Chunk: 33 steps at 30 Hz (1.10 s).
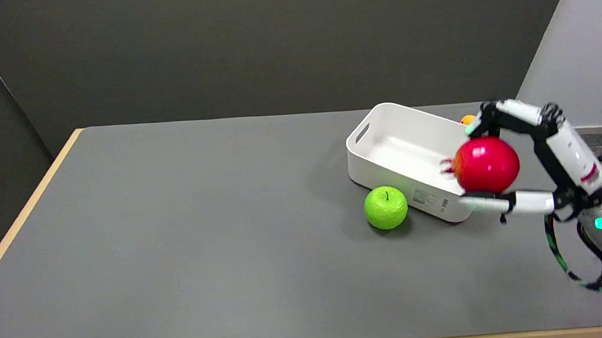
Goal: Place the pomegranate into the white box.
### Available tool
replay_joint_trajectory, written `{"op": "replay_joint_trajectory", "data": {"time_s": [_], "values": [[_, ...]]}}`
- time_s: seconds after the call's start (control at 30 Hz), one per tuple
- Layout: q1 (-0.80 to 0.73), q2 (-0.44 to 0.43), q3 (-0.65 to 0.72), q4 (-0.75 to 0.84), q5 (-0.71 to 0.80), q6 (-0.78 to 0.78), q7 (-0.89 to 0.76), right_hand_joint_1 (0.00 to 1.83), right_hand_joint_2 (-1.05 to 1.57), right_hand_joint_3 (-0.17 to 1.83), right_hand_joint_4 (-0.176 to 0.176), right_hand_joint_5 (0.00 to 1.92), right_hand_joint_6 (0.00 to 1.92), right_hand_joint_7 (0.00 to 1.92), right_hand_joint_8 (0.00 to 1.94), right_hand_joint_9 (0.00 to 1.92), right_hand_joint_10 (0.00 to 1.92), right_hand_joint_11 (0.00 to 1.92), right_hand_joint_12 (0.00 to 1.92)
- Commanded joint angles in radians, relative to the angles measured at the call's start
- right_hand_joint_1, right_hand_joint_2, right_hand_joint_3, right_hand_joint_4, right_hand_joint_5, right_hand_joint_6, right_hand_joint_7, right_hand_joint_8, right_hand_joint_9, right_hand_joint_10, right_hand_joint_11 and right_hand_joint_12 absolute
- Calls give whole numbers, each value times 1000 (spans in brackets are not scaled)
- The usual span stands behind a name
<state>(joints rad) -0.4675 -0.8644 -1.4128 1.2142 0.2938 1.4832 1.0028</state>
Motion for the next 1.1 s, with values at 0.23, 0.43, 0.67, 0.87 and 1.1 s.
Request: {"op": "replay_joint_trajectory", "data": {"time_s": [0.23,0.43,0.67,0.87,1.1], "values": [[671,60,-250,-383,-26,-343,-19,1171,1117,369,-176,648,1540,692,1556,866,1903,600,1718],[832,10,-380,-571,-32,-439,-19,1166,1129,360,-176,636,1556,679,1573,855,1911,580,1735],[901,-57,-406,-753,-114,-526,-12,1162,1139,354,-176,625,1569,669,1586,846,1915,561,1747],[824,-59,-378,-720,-89,-523,-11,1163,1138,351,-176,629,1563,672,1580,848,1906,566,1740],[670,-44,-273,-635,-18,-419,52,1172,1168,257,-176,644,1511,692,1529,848,1841,541,1769]]}}
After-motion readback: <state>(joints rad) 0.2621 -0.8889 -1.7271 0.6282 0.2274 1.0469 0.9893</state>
